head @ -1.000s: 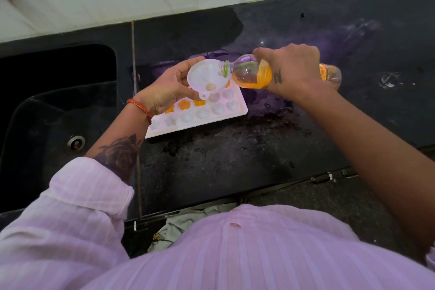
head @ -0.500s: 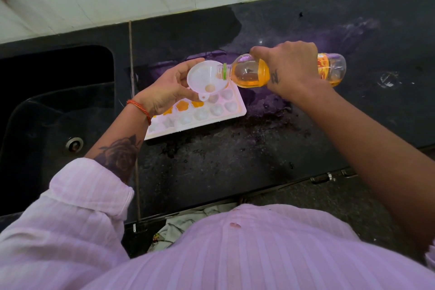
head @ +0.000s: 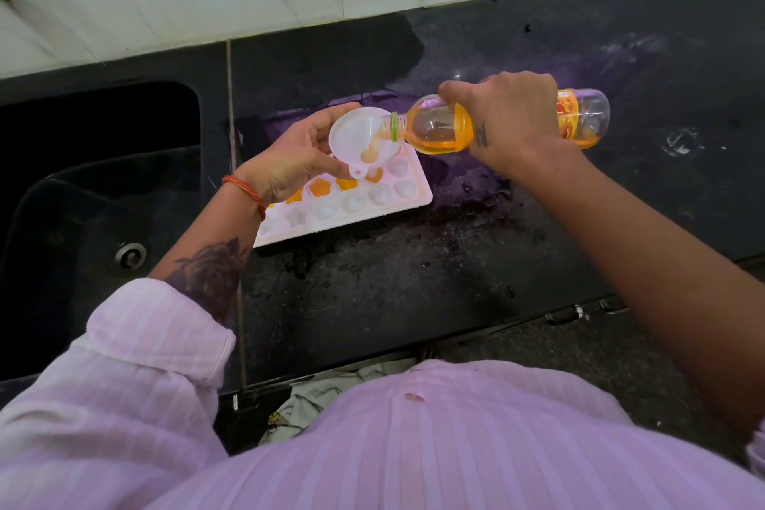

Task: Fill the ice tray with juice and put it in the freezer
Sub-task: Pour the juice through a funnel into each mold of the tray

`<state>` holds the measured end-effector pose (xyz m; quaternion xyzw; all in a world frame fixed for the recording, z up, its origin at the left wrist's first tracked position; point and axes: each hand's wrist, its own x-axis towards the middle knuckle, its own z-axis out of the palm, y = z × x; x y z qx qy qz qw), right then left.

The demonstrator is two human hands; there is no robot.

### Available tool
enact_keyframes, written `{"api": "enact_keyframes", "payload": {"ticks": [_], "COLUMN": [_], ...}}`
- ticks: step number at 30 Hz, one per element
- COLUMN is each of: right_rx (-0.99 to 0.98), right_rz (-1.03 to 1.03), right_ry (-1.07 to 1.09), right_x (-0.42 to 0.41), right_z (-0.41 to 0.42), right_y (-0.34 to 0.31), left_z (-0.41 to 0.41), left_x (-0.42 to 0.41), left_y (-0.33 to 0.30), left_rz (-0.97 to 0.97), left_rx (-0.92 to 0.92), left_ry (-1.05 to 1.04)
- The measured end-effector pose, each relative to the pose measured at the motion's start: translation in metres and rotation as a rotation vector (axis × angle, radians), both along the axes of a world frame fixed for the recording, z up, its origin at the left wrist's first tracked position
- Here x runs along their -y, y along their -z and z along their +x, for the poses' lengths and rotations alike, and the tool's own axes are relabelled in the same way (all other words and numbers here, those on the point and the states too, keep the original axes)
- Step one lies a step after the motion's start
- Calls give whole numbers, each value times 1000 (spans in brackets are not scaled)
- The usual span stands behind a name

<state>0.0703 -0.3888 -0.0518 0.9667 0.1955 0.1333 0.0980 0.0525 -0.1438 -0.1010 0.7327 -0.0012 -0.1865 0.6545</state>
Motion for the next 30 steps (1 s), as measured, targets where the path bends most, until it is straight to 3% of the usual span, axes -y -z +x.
{"api": "enact_keyframes", "payload": {"ticks": [13,30], "right_rx": [-109,19], "right_rz": [172,56], "right_ry": [17,85], "right_x": [8,33], "right_z": [3,4], "right_y": [5,3], "left_z": [-2,16], "left_x": [2,25], "left_y": [-6,-1], "left_rz": [-44,-10], "left_rx": [16,22], "left_ry": [-14,45]}}
